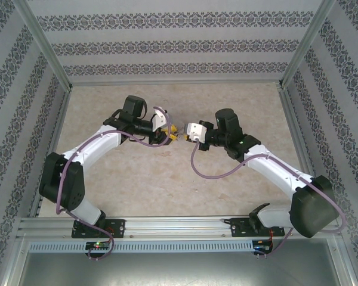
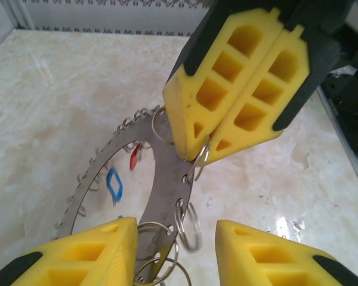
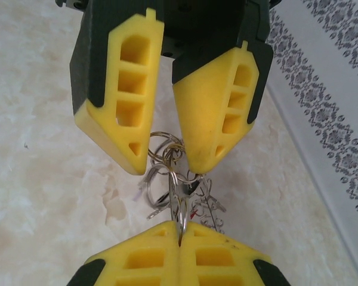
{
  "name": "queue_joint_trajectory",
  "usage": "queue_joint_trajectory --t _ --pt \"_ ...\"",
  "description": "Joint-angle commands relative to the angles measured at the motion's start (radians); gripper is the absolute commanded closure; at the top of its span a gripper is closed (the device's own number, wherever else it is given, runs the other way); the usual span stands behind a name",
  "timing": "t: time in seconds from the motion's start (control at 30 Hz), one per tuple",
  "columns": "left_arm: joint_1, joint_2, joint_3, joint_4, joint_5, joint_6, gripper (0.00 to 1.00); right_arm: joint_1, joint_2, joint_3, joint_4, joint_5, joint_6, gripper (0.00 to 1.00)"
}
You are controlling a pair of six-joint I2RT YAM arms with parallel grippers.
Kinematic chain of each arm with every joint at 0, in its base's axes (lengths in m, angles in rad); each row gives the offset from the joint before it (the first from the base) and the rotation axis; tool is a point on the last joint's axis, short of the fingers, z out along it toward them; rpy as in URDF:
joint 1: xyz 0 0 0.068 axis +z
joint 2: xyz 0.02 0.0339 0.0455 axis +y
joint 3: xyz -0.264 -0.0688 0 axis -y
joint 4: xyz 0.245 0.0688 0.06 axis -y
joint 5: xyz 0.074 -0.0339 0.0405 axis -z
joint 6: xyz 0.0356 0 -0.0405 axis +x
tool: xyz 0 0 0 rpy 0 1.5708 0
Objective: Put the keys on the keyring
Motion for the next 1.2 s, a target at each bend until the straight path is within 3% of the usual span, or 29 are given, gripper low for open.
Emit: queue_joint_trajectory --t 0.0,0.33,0.63,0.93,1.03,1.17 --pt "-0.016 0.024 0.003 -0.028 -0.076 0.044 0.61 0.013 0.011 0.050 0.018 -0.004 -0.013 1.00" --pt "-0.061 0.052 -0.003 0.028 -0.122 -0.001 0.62 0.051 0.067 0.073 0.012 0.065 0.044 1.00" --pt "-0.065 0.084 0.010 0.038 -0.069 -0.005 0.68 0.054 0.072 0.070 0.013 0.073 0.044 1.00" --pt "-0.068 0.026 -0.034 0.065 -0.109 0.074 0.60 0.032 0.064 0.088 -0.035 0.056 0.061 1.00" --pt "-0.071 -0.023 -0.062 0.117 -0.163 0.104 0.46 0.011 0.068 0.118 -0.091 0.016 0.090 1.00" --pt "-0.079 -0.045 -0.072 0.179 -0.219 0.130 0.45 0.002 0.083 0.162 -0.170 -0.052 0.126 1.00"
